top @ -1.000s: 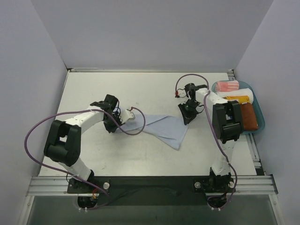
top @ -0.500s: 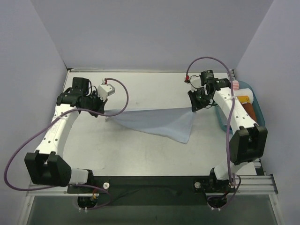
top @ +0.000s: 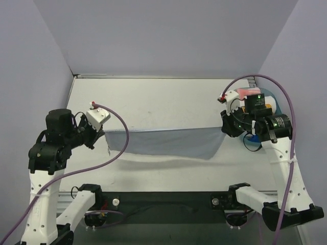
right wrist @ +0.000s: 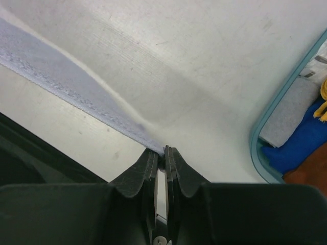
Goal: Roll the towels
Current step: Flatten the towel
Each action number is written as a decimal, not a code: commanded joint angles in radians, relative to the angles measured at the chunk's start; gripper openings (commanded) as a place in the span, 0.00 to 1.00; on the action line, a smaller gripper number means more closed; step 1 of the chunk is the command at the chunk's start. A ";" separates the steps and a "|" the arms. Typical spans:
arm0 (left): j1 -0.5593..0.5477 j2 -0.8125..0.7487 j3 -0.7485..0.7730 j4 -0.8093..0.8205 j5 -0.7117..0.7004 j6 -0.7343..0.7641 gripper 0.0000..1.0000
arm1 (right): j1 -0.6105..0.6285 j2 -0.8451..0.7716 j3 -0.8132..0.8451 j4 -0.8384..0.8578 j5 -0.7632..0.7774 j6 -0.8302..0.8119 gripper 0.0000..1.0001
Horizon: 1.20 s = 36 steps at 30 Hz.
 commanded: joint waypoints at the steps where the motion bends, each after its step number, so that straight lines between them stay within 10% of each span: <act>1: 0.013 0.065 -0.033 -0.040 -0.025 -0.019 0.00 | -0.010 0.090 -0.016 -0.066 0.073 -0.042 0.00; 14: 0.013 0.518 -0.192 0.290 -0.172 -0.127 0.00 | 0.010 0.741 0.152 0.175 0.088 0.030 0.00; 23: 0.016 0.998 0.030 0.471 -0.166 -0.129 0.00 | 0.017 1.059 0.407 0.203 0.124 0.073 0.06; 29: 0.040 1.178 0.249 0.436 -0.154 -0.151 0.31 | 0.014 1.074 0.478 0.187 0.144 0.096 0.43; 36: 0.066 0.994 0.161 0.276 0.006 -0.114 0.47 | -0.019 0.847 0.300 0.170 0.090 0.082 0.46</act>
